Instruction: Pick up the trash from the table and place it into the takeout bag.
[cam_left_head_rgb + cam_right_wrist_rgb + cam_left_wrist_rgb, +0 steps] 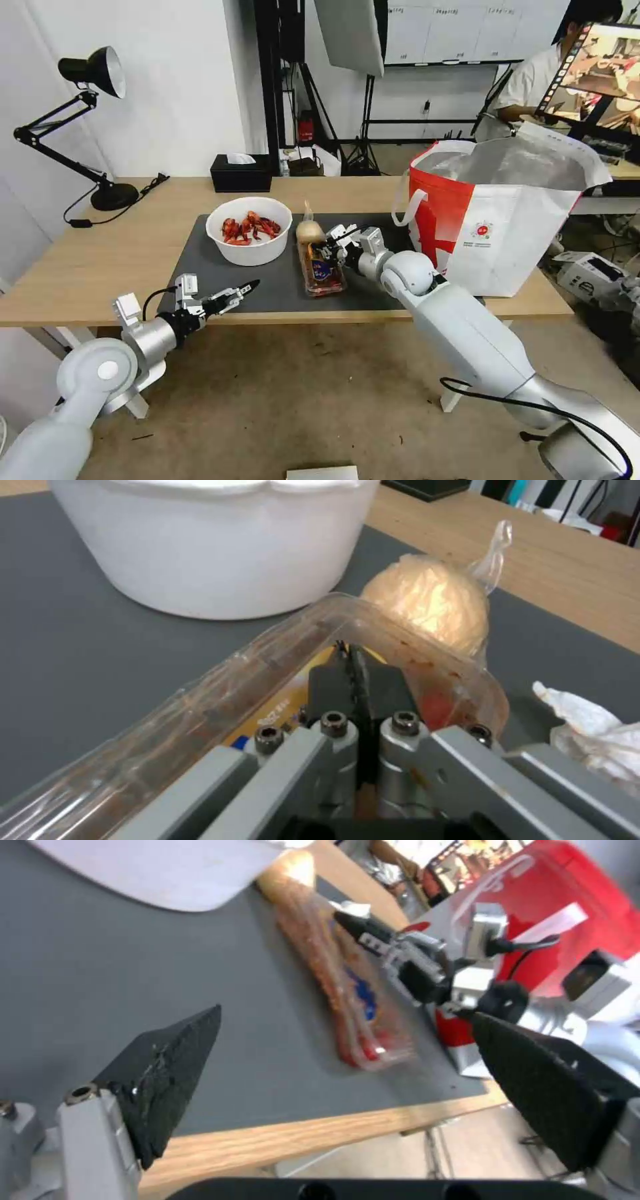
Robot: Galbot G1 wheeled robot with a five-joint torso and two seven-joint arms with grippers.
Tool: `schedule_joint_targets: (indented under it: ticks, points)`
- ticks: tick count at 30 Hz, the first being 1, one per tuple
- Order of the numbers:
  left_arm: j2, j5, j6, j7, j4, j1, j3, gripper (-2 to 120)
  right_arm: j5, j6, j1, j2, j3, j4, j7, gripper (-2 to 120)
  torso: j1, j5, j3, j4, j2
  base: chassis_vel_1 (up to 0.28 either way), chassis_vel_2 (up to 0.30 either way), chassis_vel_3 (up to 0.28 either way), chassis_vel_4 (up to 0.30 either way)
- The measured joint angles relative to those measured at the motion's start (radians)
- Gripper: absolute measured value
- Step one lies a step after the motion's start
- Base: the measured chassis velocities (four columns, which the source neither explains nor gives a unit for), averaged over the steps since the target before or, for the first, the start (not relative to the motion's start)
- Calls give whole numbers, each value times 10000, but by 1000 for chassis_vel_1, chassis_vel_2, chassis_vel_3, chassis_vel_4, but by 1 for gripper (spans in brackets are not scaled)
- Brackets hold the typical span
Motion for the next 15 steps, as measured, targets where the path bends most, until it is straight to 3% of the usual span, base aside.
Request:
schedule_joint_targets:
  ticks: [15]
  points:
    - [-60,-878,62,-4,1047,-1540,1177,100,33,26,-112,-115,48,140,17,0,0,0,0,0,0,0,0,0,0]
